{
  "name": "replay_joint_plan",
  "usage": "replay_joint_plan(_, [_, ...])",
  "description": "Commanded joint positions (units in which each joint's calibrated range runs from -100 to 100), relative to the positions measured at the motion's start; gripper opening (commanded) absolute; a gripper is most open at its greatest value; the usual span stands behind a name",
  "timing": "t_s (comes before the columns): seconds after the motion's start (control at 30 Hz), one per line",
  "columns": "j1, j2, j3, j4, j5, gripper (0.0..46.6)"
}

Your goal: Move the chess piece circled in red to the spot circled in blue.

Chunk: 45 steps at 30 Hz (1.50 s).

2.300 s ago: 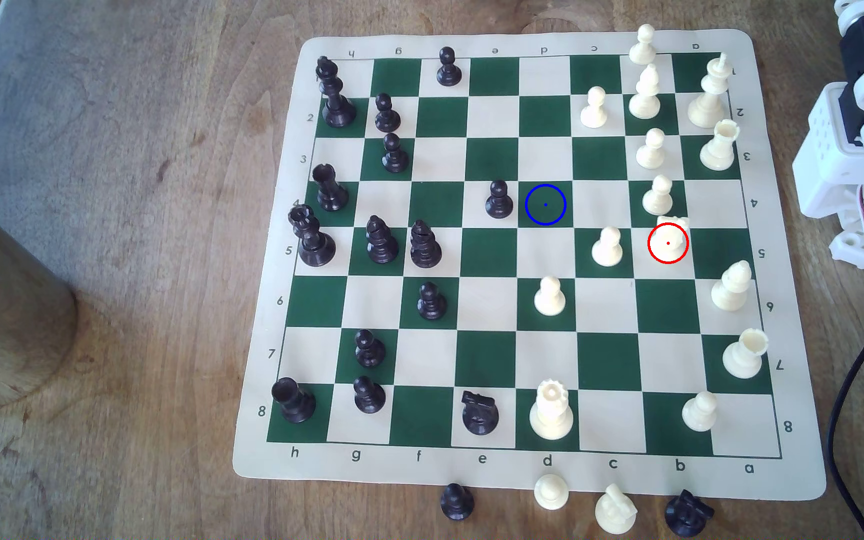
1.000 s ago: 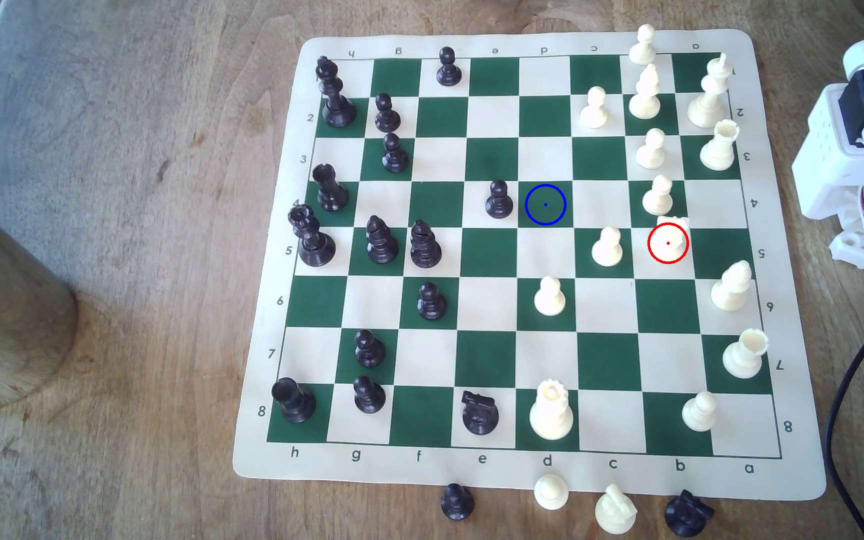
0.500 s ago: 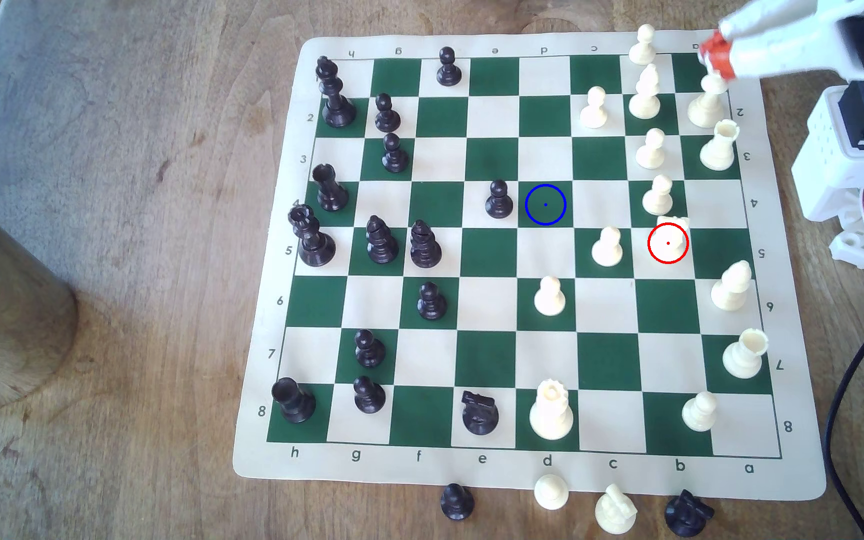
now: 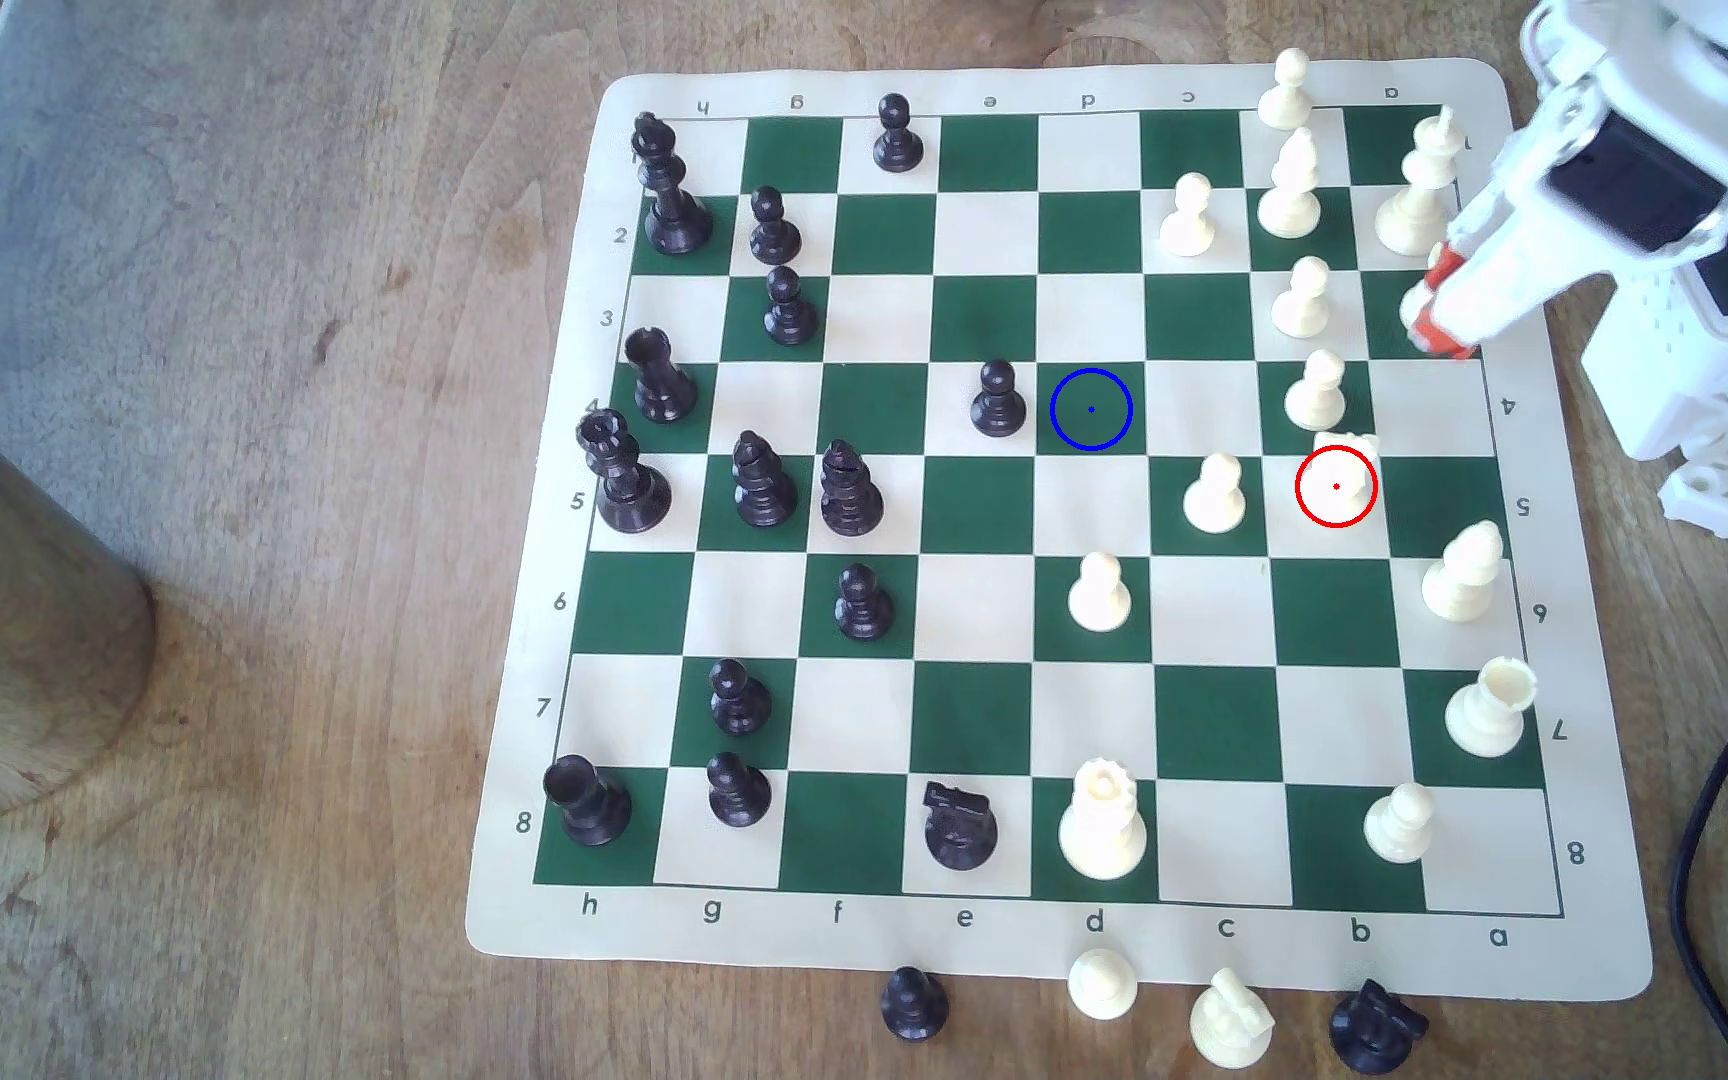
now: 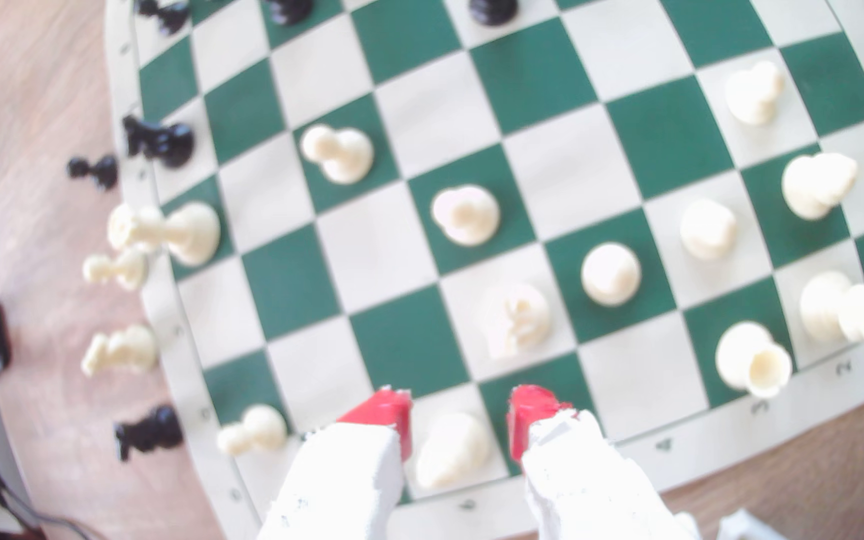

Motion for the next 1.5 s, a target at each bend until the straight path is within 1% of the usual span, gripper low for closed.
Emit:
replay_joint_plan(0.0, [-0.4,3.4,-2.0,-2.7,0.4,12.8])
replay_joint_plan(0.13, [-0.5,4.5,2.9,-7.1,1.0,15.5])
replay_joint_plan(0.2, [-0.5,5.4,4.2,-8.4,1.3,15.8])
replay_joint_plan(0.4, [-0.5,10.0,8.8,-12.5,3.2,15.5])
replay_joint_plan(0.57, [-0.2,14.5,11.9,-16.6,3.3,15.1])
replay_joint_plan(0.73, [-0.1,17.2,12.2,-19.2,3.3,14.8])
replay_joint_plan(0.8, [-0.2,18.2,12.3,-19.9,3.3,13.6])
replay_joint_plan(0.83, [-0.3,19.7,12.4,-20.3,3.6,9.1])
replay_joint_plan(1.03, [-0.6,22.4,14.5,-23.6,3.6,10.7])
replay_joint_plan(1.23, [-1.2,25.3,15.3,-26.5,3.2,9.0])
replay_joint_plan(1.27, [-1.3,25.6,15.3,-26.8,3.2,8.6])
replay_joint_plan(1.33, [-1.9,26.3,15.3,-27.6,2.8,4.5])
replay_joint_plan(1.37, [-2.1,26.4,15.3,-27.8,2.6,3.8])
replay_joint_plan(1.4, [-2.4,26.4,15.3,-28.0,2.1,3.2])
replay_joint_plan(1.43, [-2.6,26.1,15.4,-29.0,0.6,2.1])
replay_joint_plan(1.47, [-2.8,26.0,15.4,-29.0,0.6,1.7])
